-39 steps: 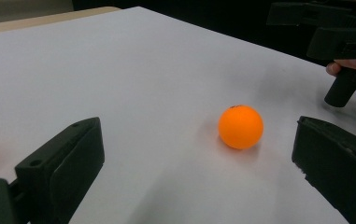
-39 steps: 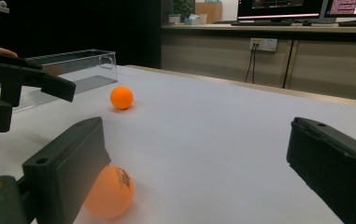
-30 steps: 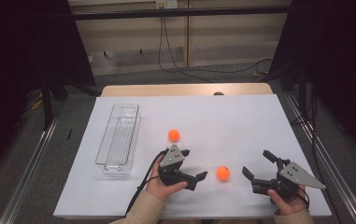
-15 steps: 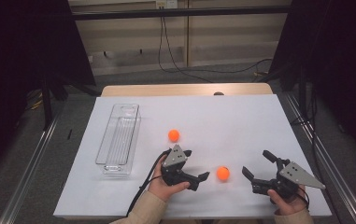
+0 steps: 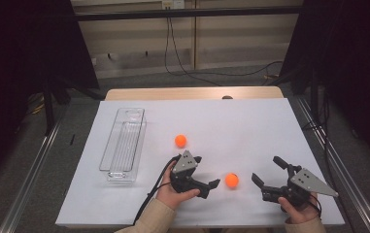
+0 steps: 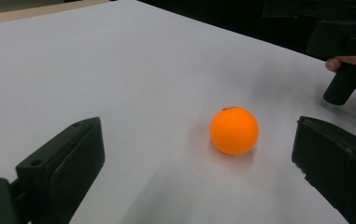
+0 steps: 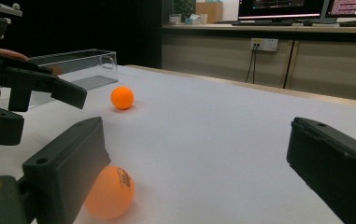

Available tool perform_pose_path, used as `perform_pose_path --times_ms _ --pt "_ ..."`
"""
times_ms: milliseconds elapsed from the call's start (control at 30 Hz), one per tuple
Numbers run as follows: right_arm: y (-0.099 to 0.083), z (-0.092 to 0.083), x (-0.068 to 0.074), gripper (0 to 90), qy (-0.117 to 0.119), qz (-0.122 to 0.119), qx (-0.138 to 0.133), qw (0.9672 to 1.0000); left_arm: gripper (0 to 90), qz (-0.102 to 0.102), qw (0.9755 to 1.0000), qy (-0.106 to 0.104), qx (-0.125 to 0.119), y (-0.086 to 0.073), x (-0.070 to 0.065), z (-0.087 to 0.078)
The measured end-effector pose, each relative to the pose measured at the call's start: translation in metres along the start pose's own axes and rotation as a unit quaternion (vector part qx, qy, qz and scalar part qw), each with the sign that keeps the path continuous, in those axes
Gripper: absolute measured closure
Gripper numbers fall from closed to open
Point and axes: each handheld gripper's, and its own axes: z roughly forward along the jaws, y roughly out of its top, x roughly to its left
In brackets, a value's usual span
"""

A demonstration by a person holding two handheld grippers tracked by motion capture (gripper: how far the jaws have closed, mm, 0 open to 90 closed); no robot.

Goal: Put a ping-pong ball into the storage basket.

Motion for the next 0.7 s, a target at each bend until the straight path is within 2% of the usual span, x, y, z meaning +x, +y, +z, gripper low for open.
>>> perform_pose_path --times_ms 367,700 --pt "0.0 0.0 0.0 4.0 0.002 0.0 -0.001 1.0 2.1 -0.006 0.9999 -0.003 0.009 0.0 -0.002 0.006" --pt "0.0 0.0 0.0 4.0 0.002 0.001 0.0 1.0 3.0 -0.001 0.9996 -0.013 0.026 0.001 -0.006 0.012"
